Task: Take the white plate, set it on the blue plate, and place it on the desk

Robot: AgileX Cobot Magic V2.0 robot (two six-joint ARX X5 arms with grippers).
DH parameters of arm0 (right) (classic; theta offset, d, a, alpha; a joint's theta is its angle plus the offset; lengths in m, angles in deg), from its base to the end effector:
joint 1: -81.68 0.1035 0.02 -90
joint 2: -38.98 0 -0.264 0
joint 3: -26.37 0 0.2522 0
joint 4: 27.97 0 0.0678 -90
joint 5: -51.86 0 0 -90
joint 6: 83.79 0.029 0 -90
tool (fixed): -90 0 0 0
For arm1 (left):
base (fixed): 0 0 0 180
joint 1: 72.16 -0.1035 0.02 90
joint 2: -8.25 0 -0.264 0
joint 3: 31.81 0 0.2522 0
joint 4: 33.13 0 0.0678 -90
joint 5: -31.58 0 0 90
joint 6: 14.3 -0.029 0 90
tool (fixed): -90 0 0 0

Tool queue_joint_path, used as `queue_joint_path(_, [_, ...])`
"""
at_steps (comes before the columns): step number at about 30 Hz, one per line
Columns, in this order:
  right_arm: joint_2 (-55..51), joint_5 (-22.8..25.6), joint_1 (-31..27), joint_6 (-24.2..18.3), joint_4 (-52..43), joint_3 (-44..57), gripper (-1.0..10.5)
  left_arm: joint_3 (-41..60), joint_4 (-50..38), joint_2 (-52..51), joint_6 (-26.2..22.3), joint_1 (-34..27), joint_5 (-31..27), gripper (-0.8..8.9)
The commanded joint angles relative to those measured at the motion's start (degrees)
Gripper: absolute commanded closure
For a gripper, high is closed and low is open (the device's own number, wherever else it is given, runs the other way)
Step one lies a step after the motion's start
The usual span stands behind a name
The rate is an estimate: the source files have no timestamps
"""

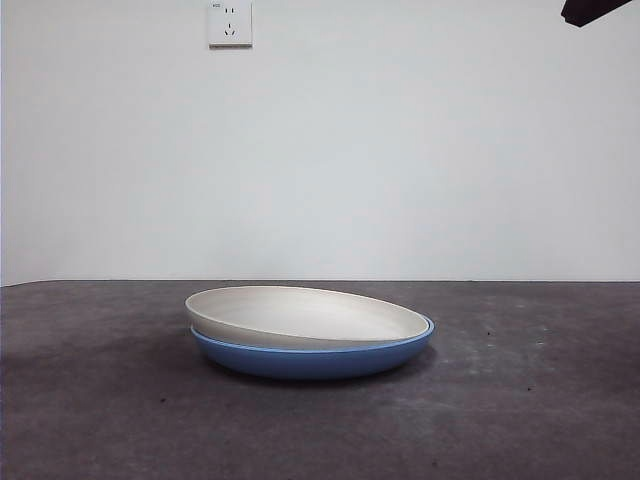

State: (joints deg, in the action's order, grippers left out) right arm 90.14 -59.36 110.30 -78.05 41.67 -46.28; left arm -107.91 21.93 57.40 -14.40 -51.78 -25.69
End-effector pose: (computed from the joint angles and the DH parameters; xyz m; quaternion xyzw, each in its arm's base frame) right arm 0.1287 0.0822 0.3309 0.0152 0.4258 0.3638 0.8283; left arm 0.1384 -0.0681 0.3741 -0.0254 0.2411 -0.4339 0.8677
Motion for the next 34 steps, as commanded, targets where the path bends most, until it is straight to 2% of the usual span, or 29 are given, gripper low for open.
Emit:
queue_joint_path(1, [0.4, 0.0, 0.5, -0.8, -0.6, -1.2, 9.4, 0.3, -11.1, -3.4, -3.6, -4.3, -0.3, 8.04])
queue_joint_path(6, [0.4, 0.0, 0.5, -0.8, -0.6, -1.2, 9.4, 7.0, -27.3, -11.1, -4.4, -12.7, -3.6, 8.04])
queue_joint_path(10, [0.4, 0.0, 0.5, -0.8, -0.5, -1.2, 9.4, 17.2, -37.5, -18.1, -4.3, -17.4, -14.5, 8.04])
queue_joint_path(13, [0.4, 0.0, 0.5, -0.8, -0.6, -1.2, 9.4, 24.9, -41.6, -23.0, -3.7, -19.4, -21.4, 8.04])
queue_joint_path(18, [0.4, 0.0, 0.5, -0.8, -0.6, -1.2, 9.4, 36.2, -43.7, -30.3, -3.4, -21.0, -27.4, 8.04])
queue_joint_path(23, [0.4, 0.0, 0.5, -0.8, -0.6, -1.2, 9.4, 46.0, -43.8, -36.4, -3.2, -21.6, -28.0, 8.04])
queue_joint_path(26, [0.4, 0.0, 0.5, -0.8, -0.6, -1.2, 9.4, 50.7, -43.7, -39.3, -1.2, -21.7, -29.4, 8.04])
queue_joint_path(30, [0.4, 0.0, 0.5, -0.8, -0.5, -1.2, 9.4, 55.2, -42.5, -42.5, 1.8, -21.9, -30.0, 8.04])
queue_joint_path(34, [0.4, 0.0, 0.5, -0.8, -0.6, -1.2, 9.4, 57.9, -40.7, -45.0, 2.5, -21.9, -30.0, 8.04])
